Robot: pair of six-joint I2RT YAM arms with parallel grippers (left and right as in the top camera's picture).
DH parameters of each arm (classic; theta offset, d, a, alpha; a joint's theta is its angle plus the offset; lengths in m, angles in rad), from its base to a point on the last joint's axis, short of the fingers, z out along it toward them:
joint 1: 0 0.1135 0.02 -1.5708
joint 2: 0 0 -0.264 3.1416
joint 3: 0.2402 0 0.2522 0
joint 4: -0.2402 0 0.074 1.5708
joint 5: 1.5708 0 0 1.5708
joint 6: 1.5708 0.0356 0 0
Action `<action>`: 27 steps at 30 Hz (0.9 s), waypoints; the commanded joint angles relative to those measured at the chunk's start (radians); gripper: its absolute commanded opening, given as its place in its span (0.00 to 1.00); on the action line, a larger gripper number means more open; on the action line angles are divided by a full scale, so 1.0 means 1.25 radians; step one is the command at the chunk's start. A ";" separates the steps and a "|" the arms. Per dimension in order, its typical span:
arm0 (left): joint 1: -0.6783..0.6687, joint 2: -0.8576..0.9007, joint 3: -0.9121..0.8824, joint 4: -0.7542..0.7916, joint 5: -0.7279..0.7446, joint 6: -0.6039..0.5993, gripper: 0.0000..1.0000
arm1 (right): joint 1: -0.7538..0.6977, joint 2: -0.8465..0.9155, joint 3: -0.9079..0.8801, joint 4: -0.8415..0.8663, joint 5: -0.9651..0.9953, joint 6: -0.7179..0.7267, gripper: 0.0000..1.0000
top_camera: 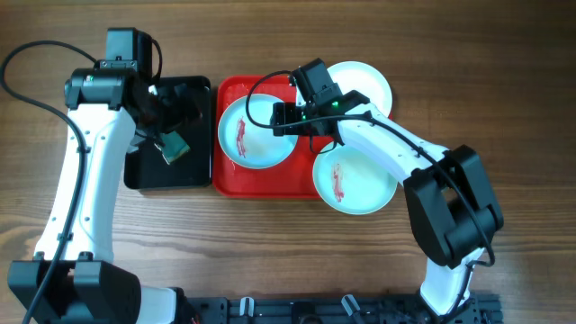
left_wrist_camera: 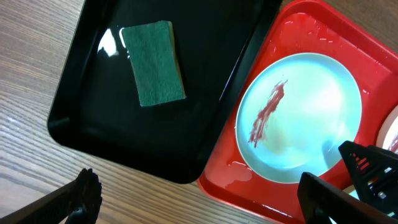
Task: Clean dirty plates on tray and stack at the side
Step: 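Lower right gripper onto the left blue plate's rim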
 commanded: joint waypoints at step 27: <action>0.070 0.005 0.011 0.040 -0.026 0.001 1.00 | 0.008 0.060 -0.016 0.049 0.085 -0.014 0.60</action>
